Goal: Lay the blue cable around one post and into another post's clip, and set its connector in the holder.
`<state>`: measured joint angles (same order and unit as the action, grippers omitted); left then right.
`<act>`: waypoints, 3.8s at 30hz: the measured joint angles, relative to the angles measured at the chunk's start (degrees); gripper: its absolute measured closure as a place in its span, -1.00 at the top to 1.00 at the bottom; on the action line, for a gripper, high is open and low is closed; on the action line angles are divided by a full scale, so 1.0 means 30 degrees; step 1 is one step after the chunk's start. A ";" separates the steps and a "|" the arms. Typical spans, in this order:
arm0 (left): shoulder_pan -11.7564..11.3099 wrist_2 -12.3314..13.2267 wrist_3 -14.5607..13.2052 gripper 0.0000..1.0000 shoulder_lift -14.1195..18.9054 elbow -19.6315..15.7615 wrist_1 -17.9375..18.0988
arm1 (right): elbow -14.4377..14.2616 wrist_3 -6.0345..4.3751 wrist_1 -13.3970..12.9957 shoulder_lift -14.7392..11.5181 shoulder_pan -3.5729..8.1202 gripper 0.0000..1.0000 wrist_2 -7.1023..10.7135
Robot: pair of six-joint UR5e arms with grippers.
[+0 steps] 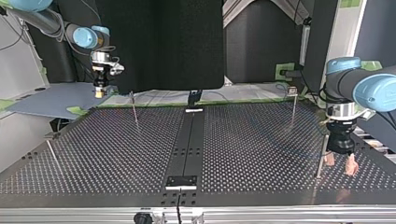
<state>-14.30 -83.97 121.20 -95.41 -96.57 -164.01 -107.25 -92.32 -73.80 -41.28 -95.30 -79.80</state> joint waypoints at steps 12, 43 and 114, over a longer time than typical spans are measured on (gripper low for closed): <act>0.0018 0.0000 0.0000 1.00 0.0002 0.0000 0.0000 | -0.0577 -0.0031 0.0021 0.0059 0.0170 -1.00 0.1216; 0.0045 -0.0624 0.1920 1.00 0.0002 -0.0021 -0.0350 | -0.0892 -0.0308 0.0768 0.0264 0.0513 -1.00 -0.2133; 0.1015 -0.1735 0.2157 1.00 0.4561 -0.2326 -0.4611 | -0.0891 -0.0487 0.0602 0.0268 0.0432 -1.00 -0.1851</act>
<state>-11.26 -89.18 127.67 -81.73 -103.55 -177.85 -109.92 -93.78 -71.99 -40.47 -94.00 -85.35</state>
